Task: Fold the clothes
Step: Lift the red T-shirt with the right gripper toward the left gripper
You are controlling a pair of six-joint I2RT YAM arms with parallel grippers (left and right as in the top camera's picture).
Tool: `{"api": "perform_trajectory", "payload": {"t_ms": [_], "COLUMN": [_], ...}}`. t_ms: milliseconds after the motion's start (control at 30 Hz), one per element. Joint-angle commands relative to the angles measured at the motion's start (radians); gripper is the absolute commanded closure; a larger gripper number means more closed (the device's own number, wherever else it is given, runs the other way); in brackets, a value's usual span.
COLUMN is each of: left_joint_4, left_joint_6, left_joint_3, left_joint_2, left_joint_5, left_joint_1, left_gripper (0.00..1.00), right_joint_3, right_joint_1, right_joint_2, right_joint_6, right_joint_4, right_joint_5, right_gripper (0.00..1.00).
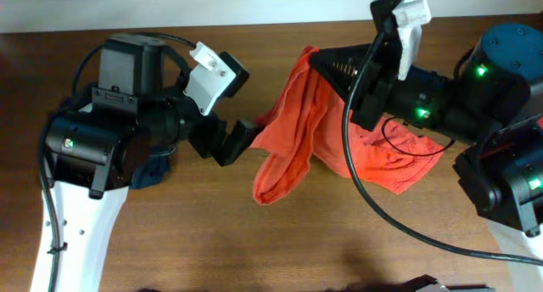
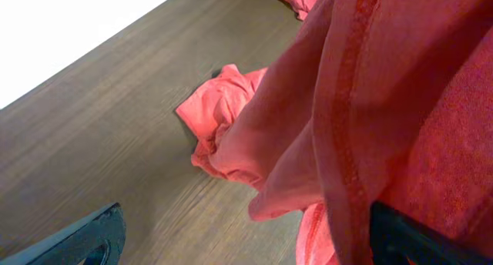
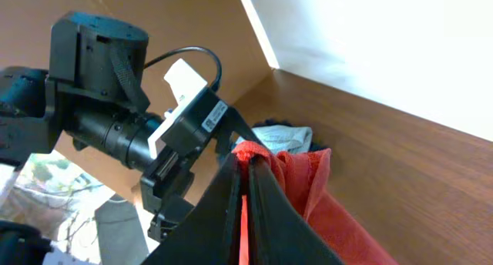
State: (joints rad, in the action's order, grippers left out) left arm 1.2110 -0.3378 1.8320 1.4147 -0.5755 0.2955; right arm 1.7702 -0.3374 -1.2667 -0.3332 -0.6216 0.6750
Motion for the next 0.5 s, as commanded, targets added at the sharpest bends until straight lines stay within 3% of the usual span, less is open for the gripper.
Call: {"api": "perform_trajectory", "payload": {"t_ms": [0,167,467], "left_joint_4": [-0.001,-0.002,-0.007], "left_joint_6": [-0.018,-0.092,-0.108], "left_joint_3": [0.013,0.013,0.013], "left_joint_2": [-0.015,-0.032,-0.090], "left_joint_5": [-0.053,-0.160,-0.059], "left_joint_1": [0.004,0.006,0.005], "left_gripper": [0.01,0.01,0.01], "right_joint_3": [0.035,0.035,0.035], "right_joint_1": [-0.009,-0.009,-0.009], "right_joint_2": [0.021,0.011,0.006], "right_joint_6": [0.000,-0.008,-0.008], "right_joint_4": [0.011,0.012,0.006], "right_joint_5": [-0.040,-0.042,-0.157], "right_gripper": [0.96,0.96,0.96]}}
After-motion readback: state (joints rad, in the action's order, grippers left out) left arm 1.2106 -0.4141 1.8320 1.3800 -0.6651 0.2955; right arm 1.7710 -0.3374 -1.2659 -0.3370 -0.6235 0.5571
